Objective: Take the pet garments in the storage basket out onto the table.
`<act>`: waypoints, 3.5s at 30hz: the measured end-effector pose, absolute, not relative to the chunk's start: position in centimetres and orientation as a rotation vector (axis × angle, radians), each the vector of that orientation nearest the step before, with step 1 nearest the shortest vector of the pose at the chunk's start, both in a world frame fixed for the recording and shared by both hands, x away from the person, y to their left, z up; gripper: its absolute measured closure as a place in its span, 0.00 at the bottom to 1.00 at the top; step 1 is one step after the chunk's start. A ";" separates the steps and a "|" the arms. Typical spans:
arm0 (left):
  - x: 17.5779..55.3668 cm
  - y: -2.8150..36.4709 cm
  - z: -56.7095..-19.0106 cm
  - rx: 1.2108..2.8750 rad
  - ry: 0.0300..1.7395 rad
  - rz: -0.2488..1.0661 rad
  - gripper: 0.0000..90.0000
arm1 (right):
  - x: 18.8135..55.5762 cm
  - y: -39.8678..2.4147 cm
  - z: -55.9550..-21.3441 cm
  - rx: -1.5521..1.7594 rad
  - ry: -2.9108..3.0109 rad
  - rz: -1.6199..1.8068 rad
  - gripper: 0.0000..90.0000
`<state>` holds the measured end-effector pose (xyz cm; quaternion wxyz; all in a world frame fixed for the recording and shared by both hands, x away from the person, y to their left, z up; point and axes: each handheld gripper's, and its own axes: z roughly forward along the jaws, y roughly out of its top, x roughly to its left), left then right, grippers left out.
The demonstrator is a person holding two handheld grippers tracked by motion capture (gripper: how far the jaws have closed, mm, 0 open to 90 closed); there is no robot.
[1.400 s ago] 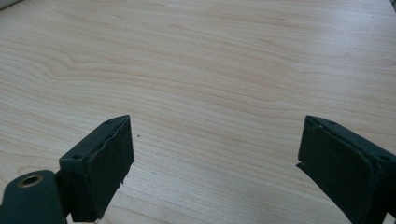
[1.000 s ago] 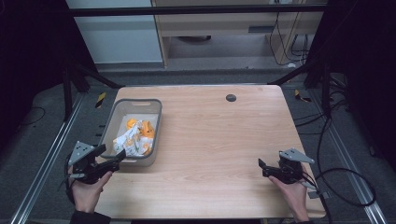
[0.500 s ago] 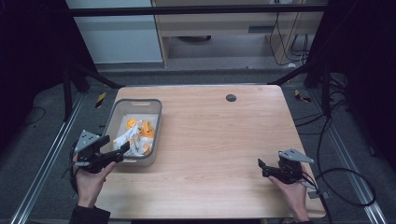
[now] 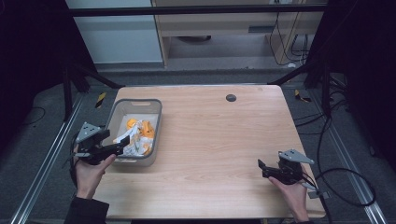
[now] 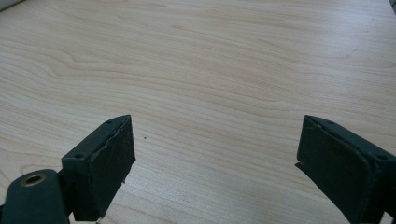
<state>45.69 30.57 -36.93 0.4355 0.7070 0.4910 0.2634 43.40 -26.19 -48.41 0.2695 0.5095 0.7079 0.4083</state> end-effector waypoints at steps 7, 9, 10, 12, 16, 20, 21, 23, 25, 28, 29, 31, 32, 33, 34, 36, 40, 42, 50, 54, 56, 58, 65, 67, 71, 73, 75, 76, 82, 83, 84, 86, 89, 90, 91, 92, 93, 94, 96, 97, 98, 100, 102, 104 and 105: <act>46.8 30.4 -36.8 1.799 1.235 0.635 0.19 | 43.4 -26.2 -48.4 1.370 1.912 1.097 0.12; 47.1 30.5 -36.7 1.804 1.242 0.625 0.19 | 43.4 -26.2 -48.4 1.374 1.910 1.099 0.12; 47.3 30.6 -36.7 1.814 1.246 0.620 0.19 | 43.4 -26.2 -48.4 1.374 1.910 1.099 0.12; 47.6 30.6 -36.6 1.830 1.251 0.621 0.19 | 43.4 -26.2 -48.5 1.367 1.915 1.095 0.13; 48.3 30.6 -36.2 1.871 1.260 0.620 0.19 | 43.4 -26.1 -48.4 1.383 1.918 1.099 0.12; 48.6 30.6 -36.1 1.891 1.266 0.620 0.19 | 43.4 -26.1 -48.4 1.378 1.918 1.098 0.12; 48.7 30.6 -36.0 1.895 1.268 0.619 0.19 | 43.4 -26.1 -48.4 1.378 1.919 1.098 0.12; 49.1 30.6 -36.0 1.914 1.275 0.610 0.19 | 43.4 -26.1 -48.4 1.381 1.921 1.097 0.12; 49.3 30.5 -36.0 1.927 1.281 0.607 0.19 | 43.4 -26.1 -48.5 1.380 1.921 1.096 0.12; 49.7 30.4 -35.9 1.955 1.285 0.598 0.19 | 43.5 -26.1 -48.5 1.375 1.923 1.093 0.12; 49.8 30.4 -36.0 1.959 1.285 0.599 0.19 | 43.5 -26.1 -48.5 1.375 1.924 1.093 0.12; 49.9 30.3 -35.9 1.964 1.284 0.608 0.19 | 43.5 -26.1 -48.5 1.375 1.924 1.092 0.13; 50.1 30.3 -36.0 1.966 1.287 0.601 0.20 | 43.5 -26.1 -48.5 1.373 1.925 1.092 0.12; 50.2 30.3 -36.0 1.972 1.291 0.594 0.20 | 43.5 -26.1 -48.5 1.373 1.925 1.092 0.12; 50.3 30.2 -36.0 1.978 1.291 0.592 0.20 | 43.5 -26.1 -48.5 1.373 1.925 1.094 0.12; 50.6 30.1 -36.1 1.988 1.295 0.587 0.20 | 43.5 -26.1 -48.5 1.371 1.927 1.095 0.12; 51.0 29.9 -36.2 2.009 1.298 0.574 0.20 | 43.5 -26.1 -48.5 1.366 1.933 1.094 0.12; 51.2 29.8 -36.3 2.013 1.300 0.570 0.20 | 43.5 -26.1 -48.5 1.362 1.931 1.092 0.13; 51.9 29.4 -36.7 2.063 1.316 0.545 0.20 | 43.5 -26.1 -48.5 1.360 1.933 1.092 0.13; 52.3 29.2 -37.0 2.079 1.326 0.535 0.20 | 43.5 -26.1 -48.5 1.365 1.934 1.095 0.13; 52.4 29.1 -37.1 2.085 1.331 0.526 0.20 | 43.5 -26.1 -48.5 1.363 1.934 1.094 0.13; 52.5 29.0 -37.3 2.093 1.333 0.517 0.20 | 43.5 -26.1 -48.5 1.363 1.934 1.092 0.13; 52.9 28.8 -37.7 2.119 1.351 0.502 0.22 | 43.5 -26.1 -48.5 1.363 1.934 1.094 0.13; 53.0 28.8 -37.8 2.123 1.353 0.496 0.22 | 43.5 -26.1 -48.5 1.363 1.934 1.094 0.13; 53.2 28.6 -38.0 2.127 1.366 0.490 0.23 | 43.5 -26.1 -48.5 1.368 1.936 1.096 0.12; 53.3 28.5 -38.1 2.140 1.372 0.489 0.24 | 43.5 -26.1 -48.5 1.366 1.937 1.096 0.12; 53.4 28.4 -38.3 2.147 1.377 0.481 0.24 | 43.5 -26.1 -48.5 1.366 1.937 1.096 0.12; 53.5 28.3 -38.3 2.150 1.377 0.479 0.24 | 43.5 -26.1 -48.5 1.366 1.938 1.096 0.13; 53.8 28.1 -38.7 2.172 1.387 0.462 0.25 | 43.5 -26.1 -48.6 1.359 1.939 1.092 0.13; 53.8 28.1 -38.8 2.177 1.387 0.456 0.25 | 43.5 -26.1 -48.5 1.364 1.939 1.096 0.12; 53.9 28.1 -39.0 2.181 1.390 0.451 0.26 | 43.5 -26.1 -48.5 1.364 1.940 1.096 0.13; 53.9 28.1 -39.2 2.185 1.394 0.444 0.26 | 43.5 -26.1 -48.5 1.364 1.940 1.095 0.13; 54.0 28.1 -39.6 2.200 1.400 0.434 0.26 | 43.5 -26.1 -48.6 1.359 1.940 1.092 0.13; 54.0 28.1 -39.7 2.202 1.400 0.430 0.26 | 43.5 -26.1 -48.6 1.359 1.940 1.092 0.13; 54.1 28.1 -39.9 2.205 1.403 0.421 0.27 | 43.5 -26.1 -48.6 1.360 1.940 1.093 0.13; 54.1 28.1 -39.9 2.205 1.403 0.421 0.27 | 43.5 -26.1 -48.6 1.360 1.940 1.093 0.13; 54.2 28.1 -40.1 2.209 1.406 0.420 0.27 | 43.5 -26.1 -48.6 1.360 1.940 1.092 0.13; 54.2 28.1 -40.1 2.211 1.407 0.417 0.27 | 43.5 -26.1 -48.6 1.356 1.941 1.090 0.13; 54.3 28.1 -40.3 2.222 1.409 0.407 0.27 | 43.5 -26.1 -48.6 1.356 1.942 1.090 0.12; 54.3 28.1 -40.3 2.225 1.411 0.404 0.28 | 43.5 -26.0 -48.6 1.367 1.945 1.095 0.12; 54.4 28.0 -40.4 2.224 1.412 0.402 0.28 | 43.5 -26.0 -48.6 1.366 1.945 1.095 0.13; 54.5 28.0 -40.6 2.229 1.414 0.397 0.28 | 43.5 -26.0 -48.6 1.367 1.945 1.095 0.13; 54.6 27.9 -40.8 2.236 1.414 0.393 0.29 | 43.5 -26.0 -48.6 1.365 1.947 1.094 0.12; 54.7 27.9 -41.0 2.246 1.418 0.382 0.30 | 43.5 -26.0 -48.6 1.366 1.948 1.094 0.12; 54.7 27.8 -41.1 2.251 1.418 0.382 0.31 | 43.5 -26.0 -48.6 1.365 1.948 1.094 0.12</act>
